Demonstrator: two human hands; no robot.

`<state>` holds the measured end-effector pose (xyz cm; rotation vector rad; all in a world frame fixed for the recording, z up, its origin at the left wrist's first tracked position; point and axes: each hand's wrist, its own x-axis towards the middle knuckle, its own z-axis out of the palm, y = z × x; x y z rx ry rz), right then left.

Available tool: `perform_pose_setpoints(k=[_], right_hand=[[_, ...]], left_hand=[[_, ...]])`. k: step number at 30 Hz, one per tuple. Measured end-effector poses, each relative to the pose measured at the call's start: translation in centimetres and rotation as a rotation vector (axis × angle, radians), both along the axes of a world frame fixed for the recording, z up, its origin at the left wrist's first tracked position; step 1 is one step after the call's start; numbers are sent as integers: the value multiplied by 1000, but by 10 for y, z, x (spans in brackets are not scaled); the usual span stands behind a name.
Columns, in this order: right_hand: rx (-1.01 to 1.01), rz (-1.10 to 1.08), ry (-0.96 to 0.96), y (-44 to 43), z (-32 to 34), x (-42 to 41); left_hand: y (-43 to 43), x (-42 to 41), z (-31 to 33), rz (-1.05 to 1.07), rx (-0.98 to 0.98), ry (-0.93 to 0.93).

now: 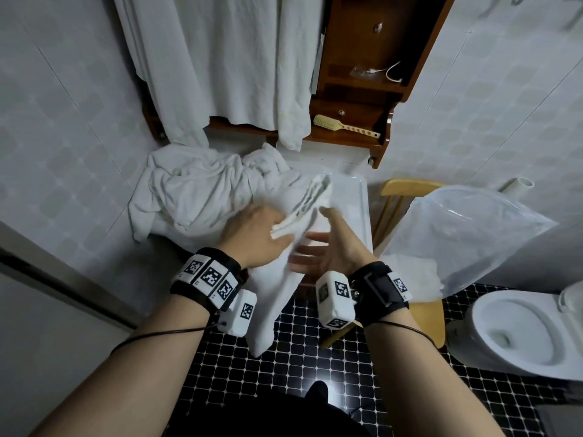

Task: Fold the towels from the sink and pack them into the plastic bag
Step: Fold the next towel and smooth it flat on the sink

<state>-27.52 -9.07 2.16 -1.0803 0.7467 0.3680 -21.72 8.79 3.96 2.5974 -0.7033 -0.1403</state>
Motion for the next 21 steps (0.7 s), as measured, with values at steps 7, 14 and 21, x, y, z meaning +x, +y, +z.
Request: perform_pose_setpoints(k=[7, 14, 21], right_hand=[[-346, 161, -25, 24, 5, 19], [-526, 224, -316, 22, 11, 6], [-661, 829, -572, 8, 35, 2]], left_hand=[[-5, -10, -5, -214, -21, 202], [36, 10, -14, 84, -294, 369], [65, 37, -30, 120, -417, 395]])
